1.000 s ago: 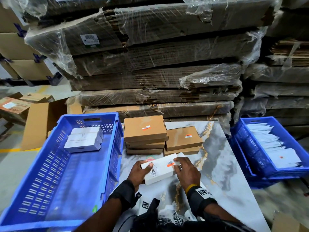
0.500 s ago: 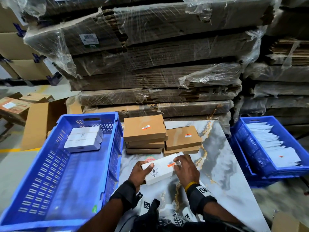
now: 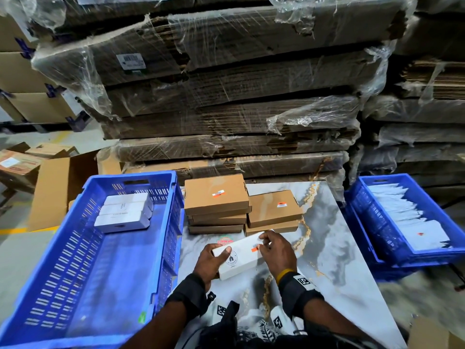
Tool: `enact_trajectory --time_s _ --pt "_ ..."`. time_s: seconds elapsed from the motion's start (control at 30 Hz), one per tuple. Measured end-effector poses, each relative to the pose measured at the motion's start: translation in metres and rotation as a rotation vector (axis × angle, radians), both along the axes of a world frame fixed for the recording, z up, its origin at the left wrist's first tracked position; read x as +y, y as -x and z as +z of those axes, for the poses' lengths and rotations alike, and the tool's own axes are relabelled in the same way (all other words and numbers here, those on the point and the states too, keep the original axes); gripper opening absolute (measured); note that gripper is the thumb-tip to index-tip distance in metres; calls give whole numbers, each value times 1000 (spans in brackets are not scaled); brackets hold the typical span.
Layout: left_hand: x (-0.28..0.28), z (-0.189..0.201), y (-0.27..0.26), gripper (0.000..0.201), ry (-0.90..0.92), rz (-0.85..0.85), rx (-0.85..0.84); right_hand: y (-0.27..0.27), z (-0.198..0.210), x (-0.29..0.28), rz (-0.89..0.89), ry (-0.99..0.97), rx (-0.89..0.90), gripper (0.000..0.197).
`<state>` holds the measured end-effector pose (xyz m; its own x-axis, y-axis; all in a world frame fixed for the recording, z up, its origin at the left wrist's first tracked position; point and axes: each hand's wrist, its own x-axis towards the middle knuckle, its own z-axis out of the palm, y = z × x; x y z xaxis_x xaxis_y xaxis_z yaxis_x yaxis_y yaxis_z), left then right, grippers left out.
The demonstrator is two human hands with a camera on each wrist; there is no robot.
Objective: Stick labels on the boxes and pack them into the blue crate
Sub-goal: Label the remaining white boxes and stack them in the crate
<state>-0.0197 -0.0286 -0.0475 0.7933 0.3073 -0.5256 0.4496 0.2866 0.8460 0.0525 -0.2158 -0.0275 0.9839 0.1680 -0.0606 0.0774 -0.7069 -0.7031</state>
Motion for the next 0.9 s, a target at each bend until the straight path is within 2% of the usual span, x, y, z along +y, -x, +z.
enact_trajectory --time_s 0.17,0.4,0.67,0.9 --pt "-3 1 -1 36 8 -22 -11 -3 -3 0 -32 -34 0 27" --pt "-8 -4 -2 35 -28 -33 -22 -1 -9 -5 -123 -237 25 33" --pt "-12 -13 -11 41 -85 -69 -39 6 -4 -19 -170 -212 23 33" --pt "-16 -10 -15 37 -73 -103 -42 4 -7 -29 -166 -300 69 35"
